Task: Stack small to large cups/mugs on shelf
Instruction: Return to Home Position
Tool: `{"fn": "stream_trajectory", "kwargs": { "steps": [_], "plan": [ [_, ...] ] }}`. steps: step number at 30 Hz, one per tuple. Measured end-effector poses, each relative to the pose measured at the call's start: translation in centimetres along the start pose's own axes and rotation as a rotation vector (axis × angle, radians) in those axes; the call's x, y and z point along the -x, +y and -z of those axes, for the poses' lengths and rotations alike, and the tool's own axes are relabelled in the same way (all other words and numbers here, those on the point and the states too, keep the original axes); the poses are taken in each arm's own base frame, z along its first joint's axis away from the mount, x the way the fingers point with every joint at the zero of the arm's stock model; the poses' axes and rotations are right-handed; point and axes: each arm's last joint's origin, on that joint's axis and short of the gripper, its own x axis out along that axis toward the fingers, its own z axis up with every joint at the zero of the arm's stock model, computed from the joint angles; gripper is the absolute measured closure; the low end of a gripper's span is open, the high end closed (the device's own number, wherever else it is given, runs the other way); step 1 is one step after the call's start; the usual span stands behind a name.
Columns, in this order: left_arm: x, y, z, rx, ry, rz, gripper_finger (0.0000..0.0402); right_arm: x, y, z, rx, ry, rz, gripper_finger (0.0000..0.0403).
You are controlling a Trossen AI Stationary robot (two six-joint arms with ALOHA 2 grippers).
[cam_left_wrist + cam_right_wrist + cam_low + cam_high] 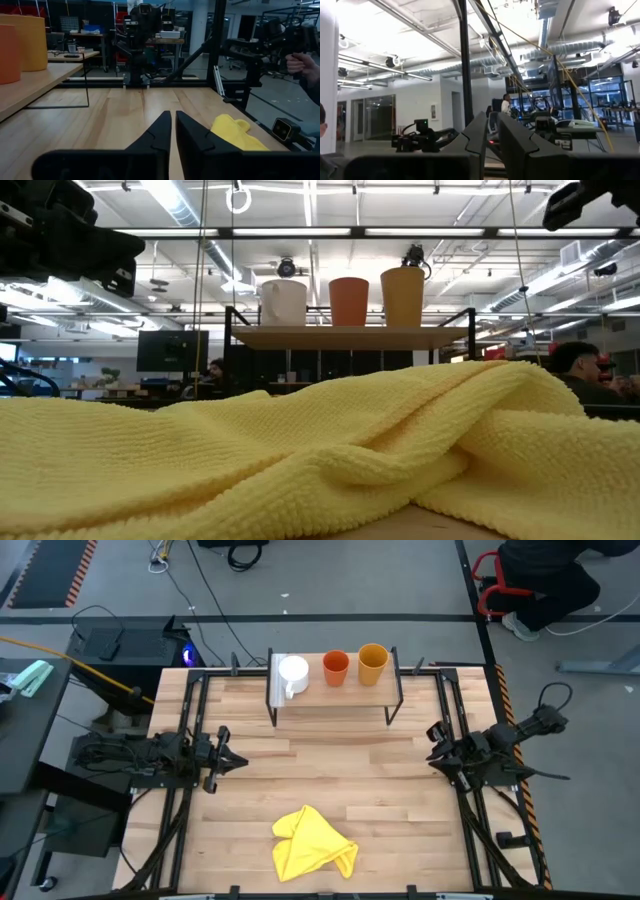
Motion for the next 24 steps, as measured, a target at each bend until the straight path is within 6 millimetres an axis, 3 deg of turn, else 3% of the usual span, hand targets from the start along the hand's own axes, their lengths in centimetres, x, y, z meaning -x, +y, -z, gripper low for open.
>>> {"fn": "stream_trajectory", "kwargs": {
  "steps": [14,24],
  "plan": [
    [0.0,0.0,0.1,0.0,0.008,0.0,0.0375,0.8,-0.2,0.0,-0.023,0.026,0.035,0.0347],
    [0.0,0.0,0.1,-0.001,0.014,-0.001,0.0366,1.1,-0.2,2.2,-0.041,0.25,0.044,0.0347]
  ]
}}
